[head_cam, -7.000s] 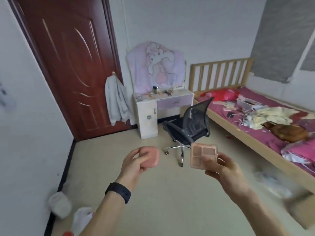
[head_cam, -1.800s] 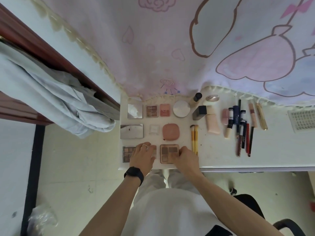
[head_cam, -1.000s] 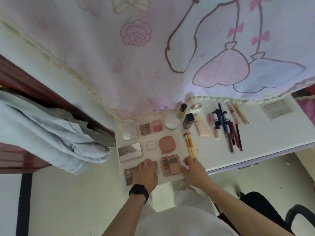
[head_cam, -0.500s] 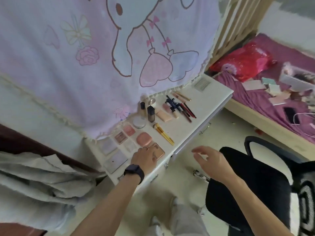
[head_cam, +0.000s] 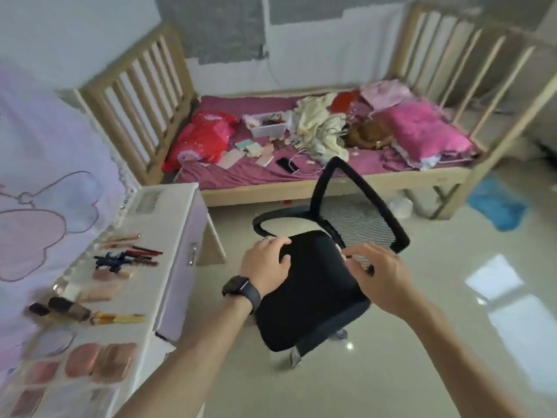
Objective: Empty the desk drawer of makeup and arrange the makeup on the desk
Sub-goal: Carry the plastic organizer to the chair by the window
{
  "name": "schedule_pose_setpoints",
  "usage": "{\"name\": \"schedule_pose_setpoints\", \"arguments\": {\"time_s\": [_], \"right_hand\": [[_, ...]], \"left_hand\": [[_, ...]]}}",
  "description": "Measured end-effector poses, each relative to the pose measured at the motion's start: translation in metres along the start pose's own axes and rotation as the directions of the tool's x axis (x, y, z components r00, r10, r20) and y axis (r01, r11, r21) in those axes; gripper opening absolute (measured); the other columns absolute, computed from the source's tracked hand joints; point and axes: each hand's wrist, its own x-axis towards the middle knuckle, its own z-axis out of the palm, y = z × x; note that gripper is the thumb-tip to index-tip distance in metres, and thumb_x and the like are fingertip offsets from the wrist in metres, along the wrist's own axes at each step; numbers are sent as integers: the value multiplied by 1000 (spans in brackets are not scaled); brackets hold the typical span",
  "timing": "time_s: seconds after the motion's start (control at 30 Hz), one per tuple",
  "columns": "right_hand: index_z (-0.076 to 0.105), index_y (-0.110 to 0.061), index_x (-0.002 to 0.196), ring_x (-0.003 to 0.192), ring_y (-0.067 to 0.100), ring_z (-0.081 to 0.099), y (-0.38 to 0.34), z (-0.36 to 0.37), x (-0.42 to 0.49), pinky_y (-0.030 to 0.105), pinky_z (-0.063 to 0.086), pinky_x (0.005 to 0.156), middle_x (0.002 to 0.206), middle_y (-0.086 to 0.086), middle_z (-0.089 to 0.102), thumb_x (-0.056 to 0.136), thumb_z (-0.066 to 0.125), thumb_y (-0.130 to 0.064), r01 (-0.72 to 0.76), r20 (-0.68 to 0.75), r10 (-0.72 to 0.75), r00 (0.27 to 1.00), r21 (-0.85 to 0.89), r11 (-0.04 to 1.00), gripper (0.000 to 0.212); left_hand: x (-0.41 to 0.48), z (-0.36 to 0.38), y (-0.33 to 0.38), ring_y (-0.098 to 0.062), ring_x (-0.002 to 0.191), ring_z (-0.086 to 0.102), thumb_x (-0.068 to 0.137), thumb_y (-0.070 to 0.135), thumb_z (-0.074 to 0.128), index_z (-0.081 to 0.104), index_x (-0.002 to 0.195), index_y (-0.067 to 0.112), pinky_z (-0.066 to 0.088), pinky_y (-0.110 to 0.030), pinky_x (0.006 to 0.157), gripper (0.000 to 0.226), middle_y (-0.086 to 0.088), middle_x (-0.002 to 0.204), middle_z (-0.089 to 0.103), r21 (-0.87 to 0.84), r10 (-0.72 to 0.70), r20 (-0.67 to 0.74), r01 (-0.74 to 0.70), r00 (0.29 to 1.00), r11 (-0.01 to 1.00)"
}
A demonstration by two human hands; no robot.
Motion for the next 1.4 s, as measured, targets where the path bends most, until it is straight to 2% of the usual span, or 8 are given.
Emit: {"name": "schedule_pose_setpoints", "arguments": {"time_s": [0.07, 0.2, 0.47, 0.67, 0.8, 0.93, 1.03, 1.4], "right_hand": [[74, -23, 114, 109, 22, 63, 47, -55, -24, 29, 41, 93, 113, -6, 73, 97, 66, -18, -81, -109, 81, 991, 6, 997, 19], [69, -33, 119, 121, 17, 57, 144, -168, -78, 35, 44, 103, 121, -11, 70, 100, 60, -30, -245, -261, 227, 938, -36, 969, 21], [64, -41, 122, 117, 7, 55, 298, -338, -183, 22, 37, 90, 120, -22, 67, 101, 55, -39, -501, -516, 442, 734, 28, 865, 23], [67, -39, 120, 114, 4, 54, 394, -435, -237, 21, 39, 94, 112, -33, 58, 100, 59, -35, -599, -652, 501, 569, 88, 796, 22], [68, -38, 120, 108, 7, 55, 462, -504, -251, 21, 41, 91, 110, -28, 62, 98, 60, -34, -670, -706, 523, 477, 93, 737, 23], [68, -41, 116, 107, 2, 55, 531, -572, -249, 8, 35, 86, 101, -33, 60, 96, 63, -35, -722, -741, 558, 373, 147, 677, 22], [68, -42, 115, 111, 0, 56, 577, -620, -243, 8, 34, 89, 108, -29, 65, 96, 65, -33, -742, -759, 578, 300, 196, 641, 21], [67, -38, 118, 114, 1, 55, 735, -757, -236, 22, 42, 99, 115, -22, 68, 99, 61, -33, -784, -775, 612, 159, 277, 555, 21]], "left_hand": [[21, 20, 76, -19, 121, 55, 96, 32, 55, 57, 133, 29, 46, -34, 98, 37, 3, 131, 60, -23, 129, 7, -129, 992, 991], [52, 63, 237, -19, 120, 55, 96, 29, 57, 58, 132, 28, 47, -35, 99, 36, 2, 129, 61, -62, 345, 55, -341, 937, 938], [85, 134, 533, -21, 113, 61, 93, 24, 62, 64, 127, 24, 48, -35, 96, 34, 0, 121, 67, -162, 660, 57, -645, 749, 746], [105, 207, 717, -16, 112, 59, 93, 27, 63, 63, 126, 28, 48, -32, 96, 33, 4, 121, 65, -306, 794, 105, -741, 598, 598], [125, 257, 832, -15, 115, 59, 92, 27, 64, 65, 124, 29, 46, -31, 97, 32, 5, 120, 65, -385, 859, 127, -774, 495, 503], [157, 301, 936, -9, 113, 60, 92, 29, 64, 65, 122, 32, 47, -28, 97, 30, 10, 119, 66, -451, 911, 159, -792, 381, 410], [190, 328, 1007, -6, 111, 60, 91, 29, 64, 64, 121, 35, 47, -26, 96, 30, 13, 116, 64, -478, 932, 197, -800, 305, 363], [272, 435, 1226, -12, 115, 58, 92, 30, 57, 62, 123, 39, 47, -34, 99, 32, 12, 121, 61, -480, 950, 268, -833, 160, 275]]}}
